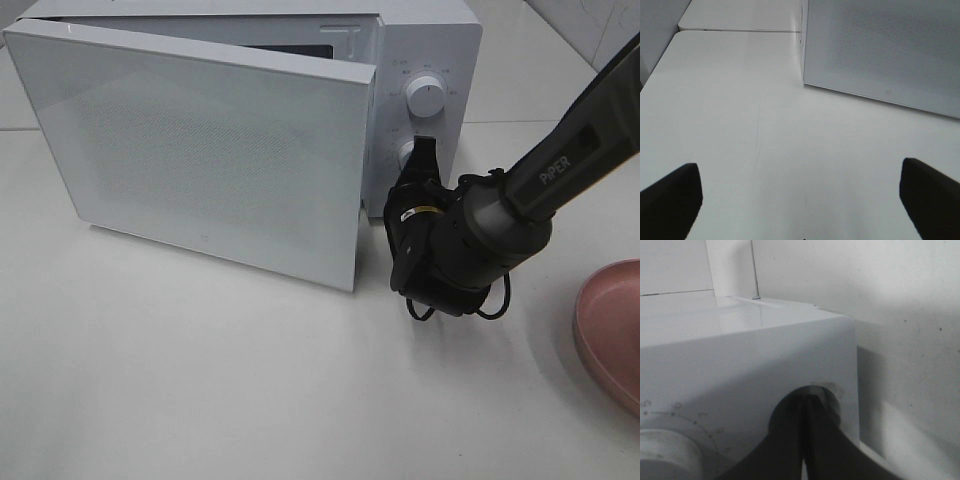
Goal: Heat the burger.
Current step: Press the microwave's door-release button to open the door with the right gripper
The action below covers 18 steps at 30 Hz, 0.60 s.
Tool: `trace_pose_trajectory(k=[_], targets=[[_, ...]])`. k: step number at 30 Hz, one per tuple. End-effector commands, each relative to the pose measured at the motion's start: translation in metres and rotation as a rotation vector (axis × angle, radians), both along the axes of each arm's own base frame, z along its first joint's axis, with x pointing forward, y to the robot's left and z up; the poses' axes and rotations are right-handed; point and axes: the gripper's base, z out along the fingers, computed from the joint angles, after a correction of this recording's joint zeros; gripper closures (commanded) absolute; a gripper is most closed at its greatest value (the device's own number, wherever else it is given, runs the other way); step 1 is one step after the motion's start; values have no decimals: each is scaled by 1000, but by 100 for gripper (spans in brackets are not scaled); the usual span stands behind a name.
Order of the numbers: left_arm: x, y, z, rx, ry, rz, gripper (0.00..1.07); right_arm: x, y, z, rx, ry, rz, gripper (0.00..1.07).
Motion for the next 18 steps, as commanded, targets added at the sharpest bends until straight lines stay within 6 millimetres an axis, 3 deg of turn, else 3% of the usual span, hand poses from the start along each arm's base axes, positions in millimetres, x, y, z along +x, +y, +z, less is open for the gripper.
trace_pose_trajectory(k=[1,18], targets=[[-2,0,0,-1,-30,-4,7,30,-1,35,-40,-270,12,107],[-2,0,0,-1,-30,-4,7,25,1,33,-52,-196,63,107]])
